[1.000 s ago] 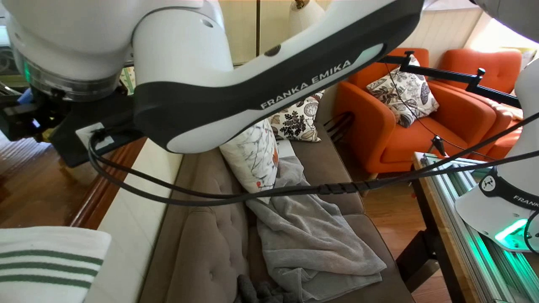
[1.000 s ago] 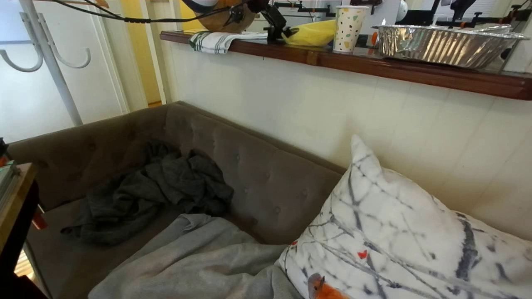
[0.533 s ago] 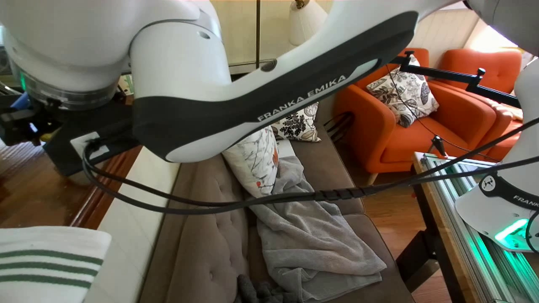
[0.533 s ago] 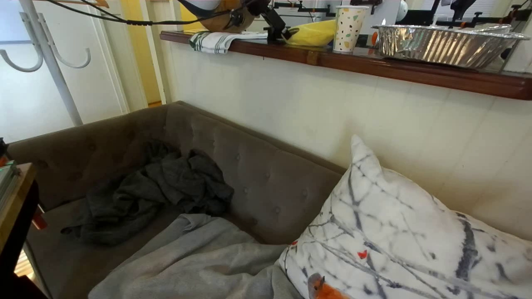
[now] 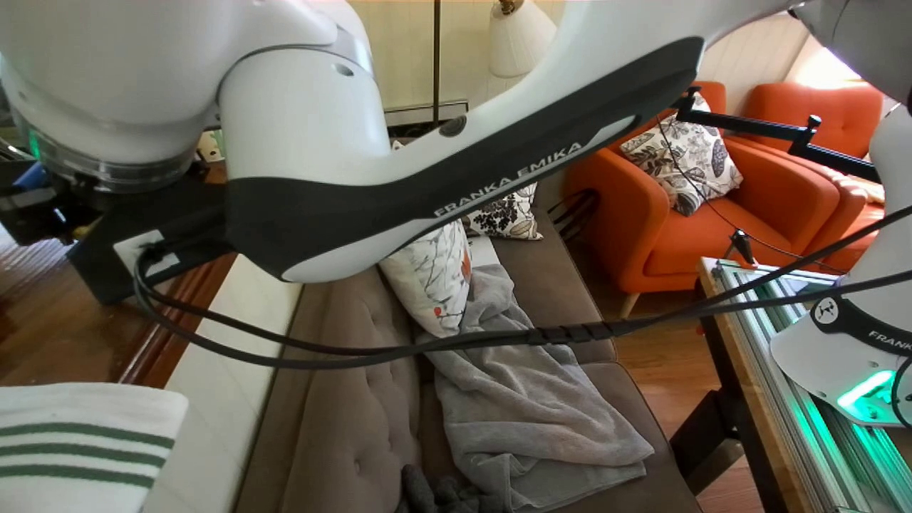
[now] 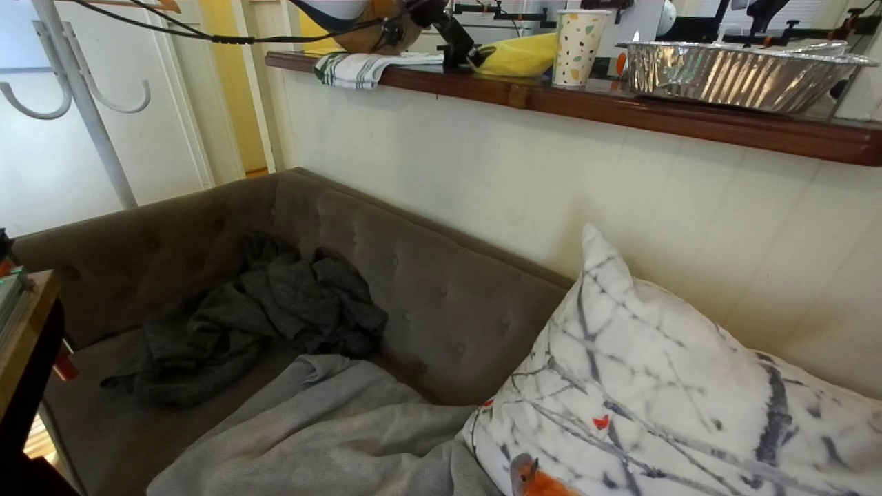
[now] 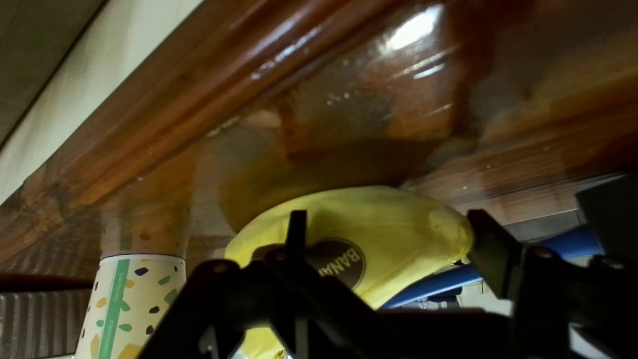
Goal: Put the yellow object on the couch
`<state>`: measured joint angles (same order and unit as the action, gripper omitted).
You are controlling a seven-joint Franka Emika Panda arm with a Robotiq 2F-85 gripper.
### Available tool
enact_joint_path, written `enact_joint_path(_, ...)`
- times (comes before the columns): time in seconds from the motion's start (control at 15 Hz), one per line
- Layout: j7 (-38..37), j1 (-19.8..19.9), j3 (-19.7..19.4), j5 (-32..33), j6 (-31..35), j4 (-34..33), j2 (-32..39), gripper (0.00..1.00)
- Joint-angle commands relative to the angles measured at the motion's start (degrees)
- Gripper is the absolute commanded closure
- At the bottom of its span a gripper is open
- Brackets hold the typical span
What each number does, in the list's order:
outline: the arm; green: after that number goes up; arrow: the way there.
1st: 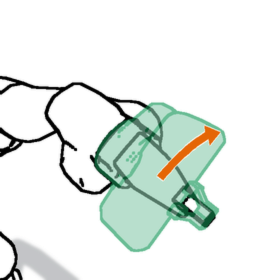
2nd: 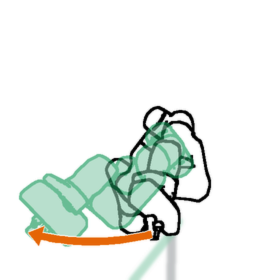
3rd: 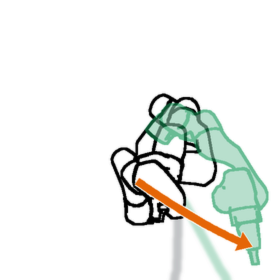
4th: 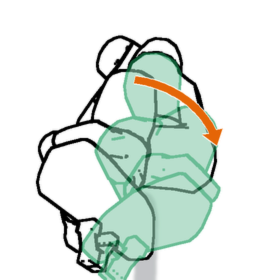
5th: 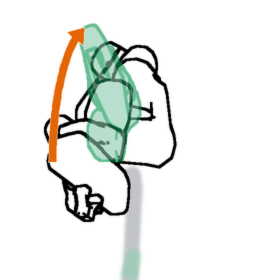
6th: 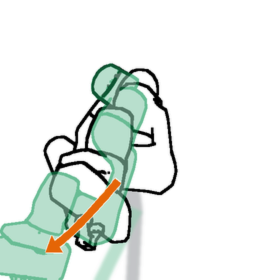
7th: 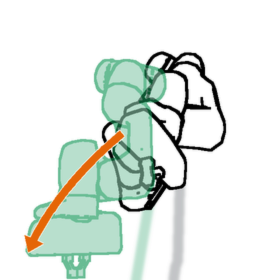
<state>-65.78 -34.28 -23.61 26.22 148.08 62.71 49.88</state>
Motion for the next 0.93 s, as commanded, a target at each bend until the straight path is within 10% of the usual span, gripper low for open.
enact_joint_path(0.0,-4.17,-1.6,-3.83,2.04,0.92,-2.27,2.25,0.5)
enact_joint_path(0.47,0.26,-2.25,-2.93,-0.51,-0.72,1.64,-1.41,0.96)
enact_joint_path(0.87,19.36,4.3,10.64,-8.07,3.64,14.12,-14.76,0.97)
